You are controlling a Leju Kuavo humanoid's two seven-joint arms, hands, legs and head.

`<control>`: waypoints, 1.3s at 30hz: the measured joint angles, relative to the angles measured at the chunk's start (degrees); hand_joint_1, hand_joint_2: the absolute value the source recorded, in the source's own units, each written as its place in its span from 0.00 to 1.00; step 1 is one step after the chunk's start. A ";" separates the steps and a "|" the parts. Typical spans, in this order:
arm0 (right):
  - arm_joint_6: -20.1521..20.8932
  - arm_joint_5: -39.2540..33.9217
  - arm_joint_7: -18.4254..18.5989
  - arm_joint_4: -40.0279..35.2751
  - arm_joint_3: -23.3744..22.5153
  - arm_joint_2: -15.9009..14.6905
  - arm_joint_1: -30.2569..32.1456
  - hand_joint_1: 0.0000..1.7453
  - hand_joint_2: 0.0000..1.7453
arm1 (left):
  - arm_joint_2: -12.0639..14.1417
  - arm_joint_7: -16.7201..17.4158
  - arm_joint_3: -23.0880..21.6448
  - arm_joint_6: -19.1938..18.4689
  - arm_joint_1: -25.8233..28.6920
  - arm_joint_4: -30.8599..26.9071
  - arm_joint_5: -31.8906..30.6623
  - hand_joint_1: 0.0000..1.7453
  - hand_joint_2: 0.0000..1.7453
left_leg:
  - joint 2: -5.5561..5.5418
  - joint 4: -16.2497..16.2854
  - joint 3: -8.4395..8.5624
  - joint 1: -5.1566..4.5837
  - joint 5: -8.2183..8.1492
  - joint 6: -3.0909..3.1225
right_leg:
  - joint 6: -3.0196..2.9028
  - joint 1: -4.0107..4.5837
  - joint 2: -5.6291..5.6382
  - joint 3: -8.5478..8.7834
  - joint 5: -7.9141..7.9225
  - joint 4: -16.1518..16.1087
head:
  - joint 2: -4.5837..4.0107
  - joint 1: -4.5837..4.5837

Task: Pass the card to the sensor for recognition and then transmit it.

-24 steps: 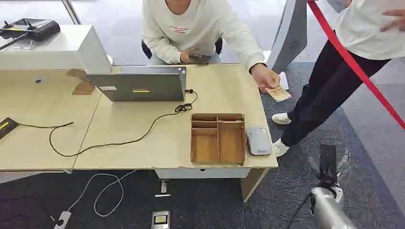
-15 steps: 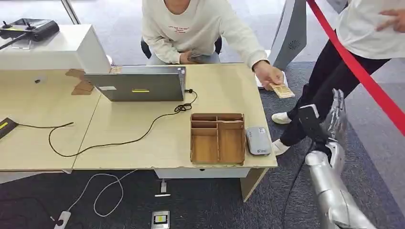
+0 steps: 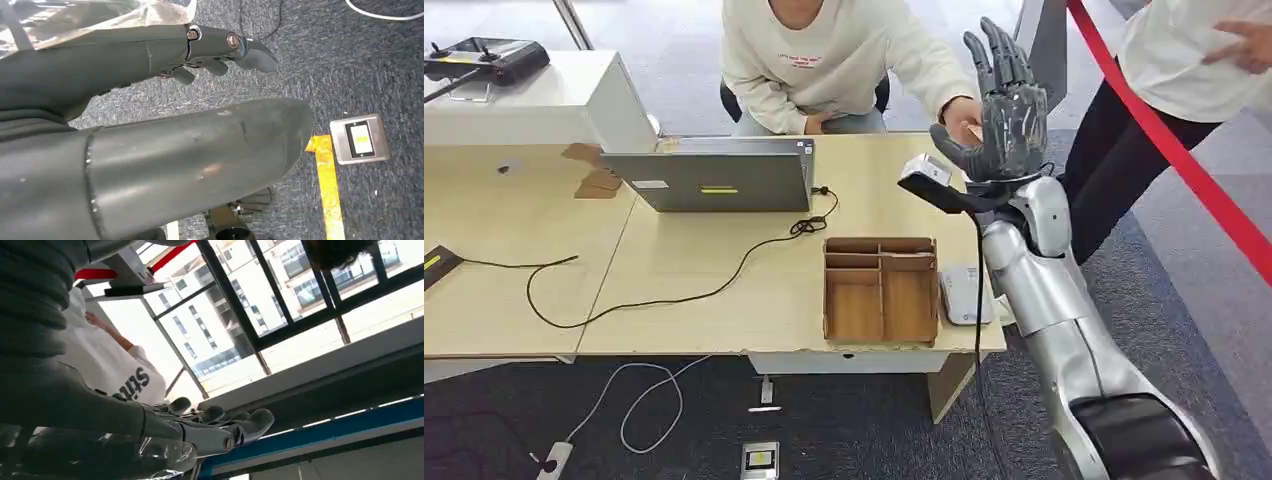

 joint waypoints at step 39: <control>2.05 -2.17 2.12 13.80 7.92 3.13 -5.75 1.00 1.00 | 0.17 -0.20 0.09 0.55 0.31 0.00 0.35 0.00 0.00 | -0.03 0.01 -0.02 -0.02 -0.01 0.00 | 0.00 -0.01 0.01 -0.07 0.00 -0.01 | 0.00 0.00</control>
